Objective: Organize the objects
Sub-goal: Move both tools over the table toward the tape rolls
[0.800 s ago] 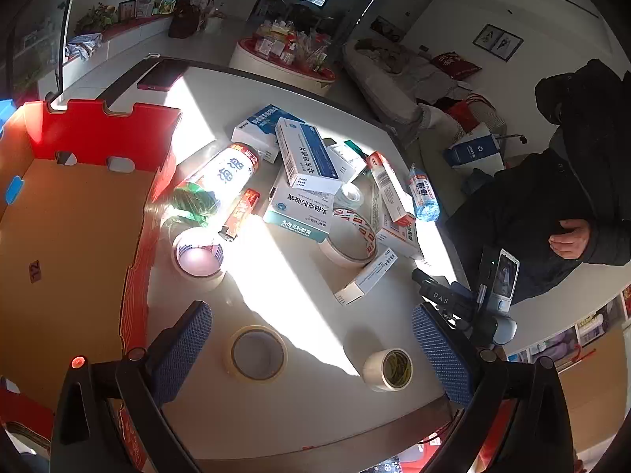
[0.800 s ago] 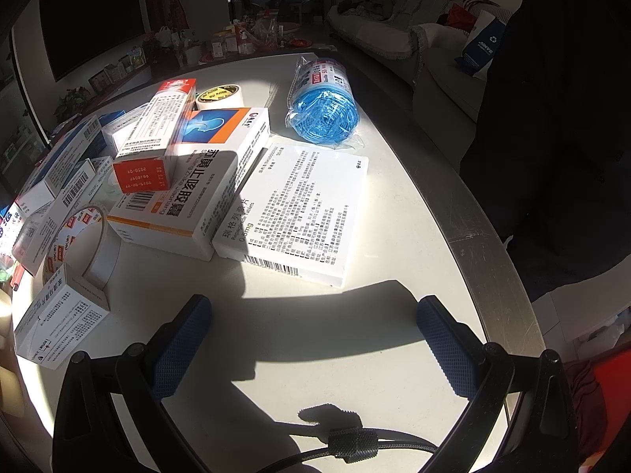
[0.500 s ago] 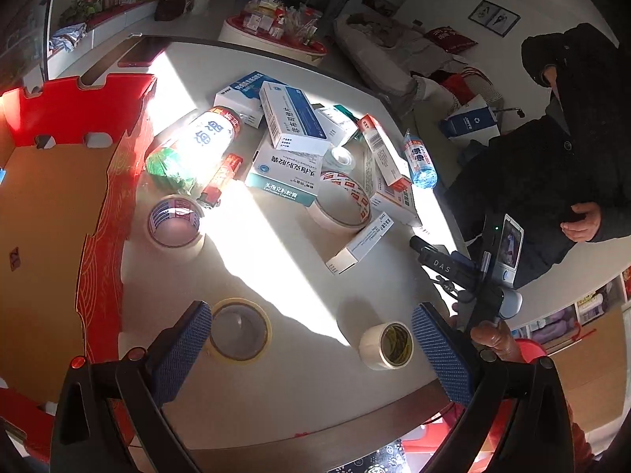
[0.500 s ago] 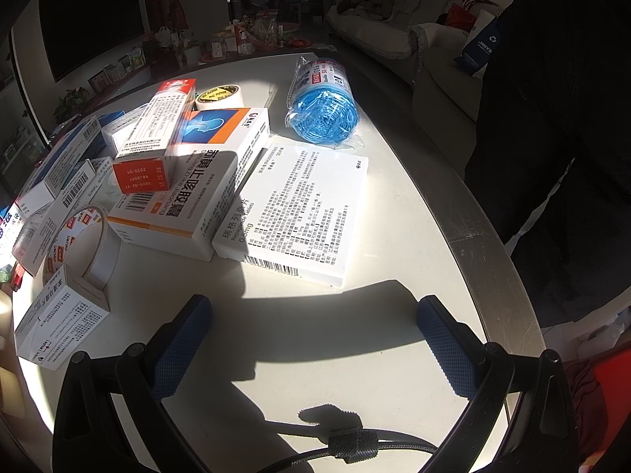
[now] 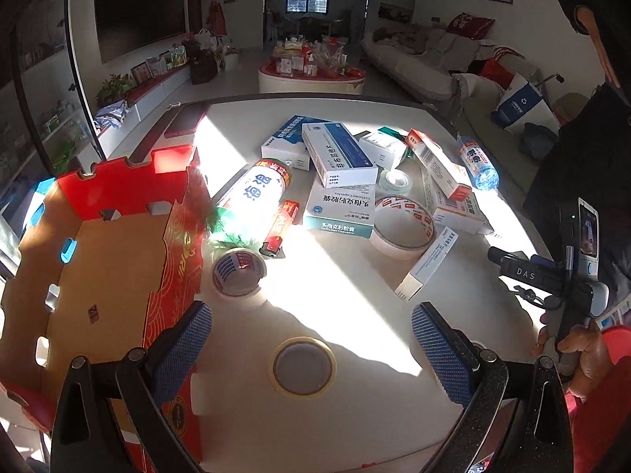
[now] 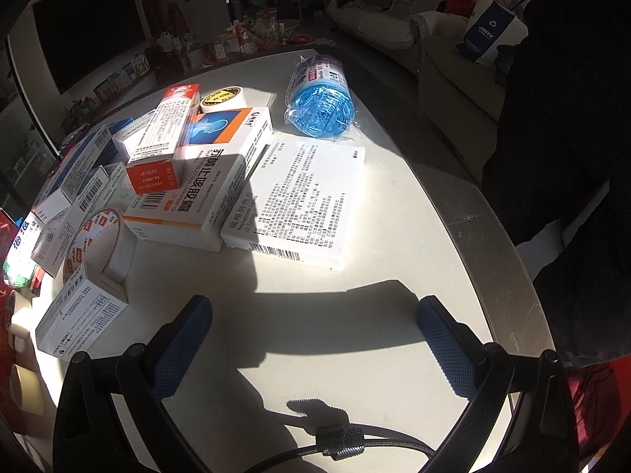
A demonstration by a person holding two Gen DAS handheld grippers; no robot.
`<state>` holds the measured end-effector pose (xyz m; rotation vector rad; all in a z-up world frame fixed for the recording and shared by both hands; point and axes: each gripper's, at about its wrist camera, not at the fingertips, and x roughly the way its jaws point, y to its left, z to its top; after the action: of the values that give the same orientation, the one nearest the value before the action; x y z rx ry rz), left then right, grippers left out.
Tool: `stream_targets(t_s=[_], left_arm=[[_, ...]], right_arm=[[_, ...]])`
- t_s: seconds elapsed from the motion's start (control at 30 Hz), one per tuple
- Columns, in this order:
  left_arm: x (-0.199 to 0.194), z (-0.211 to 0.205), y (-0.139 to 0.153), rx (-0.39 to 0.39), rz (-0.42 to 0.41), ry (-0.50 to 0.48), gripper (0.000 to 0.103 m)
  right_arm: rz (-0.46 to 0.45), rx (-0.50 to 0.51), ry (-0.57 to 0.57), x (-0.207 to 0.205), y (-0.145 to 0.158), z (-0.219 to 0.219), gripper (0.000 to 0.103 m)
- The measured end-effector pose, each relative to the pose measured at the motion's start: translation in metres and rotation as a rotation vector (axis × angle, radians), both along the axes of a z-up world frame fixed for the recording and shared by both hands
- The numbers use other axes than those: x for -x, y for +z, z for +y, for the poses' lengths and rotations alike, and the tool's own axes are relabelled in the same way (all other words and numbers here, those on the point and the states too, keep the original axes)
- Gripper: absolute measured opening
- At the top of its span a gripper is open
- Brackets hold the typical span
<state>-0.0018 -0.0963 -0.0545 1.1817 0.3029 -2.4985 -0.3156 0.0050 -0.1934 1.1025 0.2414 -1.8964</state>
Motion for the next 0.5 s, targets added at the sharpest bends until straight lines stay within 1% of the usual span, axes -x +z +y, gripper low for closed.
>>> stream_targets(t_s=[0.07,0.13,0.33,0.4,0.43,0.5], left_arm=[[-0.001,0.002,0.003,0.03,-0.002,0.004,0.103],[-0.001,0.002,0.007,0.047,0.001,0.014,0.103],[-0.004,0.0,0.016,0.067,0.01,0.062,0.103],[-0.005,0.002,0.02,0.08,0.017,0.072,0.103],[-0.005,0.003,0.021,0.089,0.018,0.074,0.103],[-0.005,0.006,0.023,0.101,0.02,0.073,0.103]], right_arm=[[-0.005,0.02,-0.026,-0.003,0.007,0.013,0.103],[0.008,0.027,-0.029,-0.01,0.016,0.023,0.103],[0.001,0.065,-0.04,-0.044,0.041,0.057,0.103],[-0.006,0.081,-0.037,-0.059,0.046,0.067,0.103],[-0.016,0.092,-0.012,-0.065,0.049,0.072,0.103],[-0.022,0.091,-0.001,-0.078,0.051,0.078,0.103]])
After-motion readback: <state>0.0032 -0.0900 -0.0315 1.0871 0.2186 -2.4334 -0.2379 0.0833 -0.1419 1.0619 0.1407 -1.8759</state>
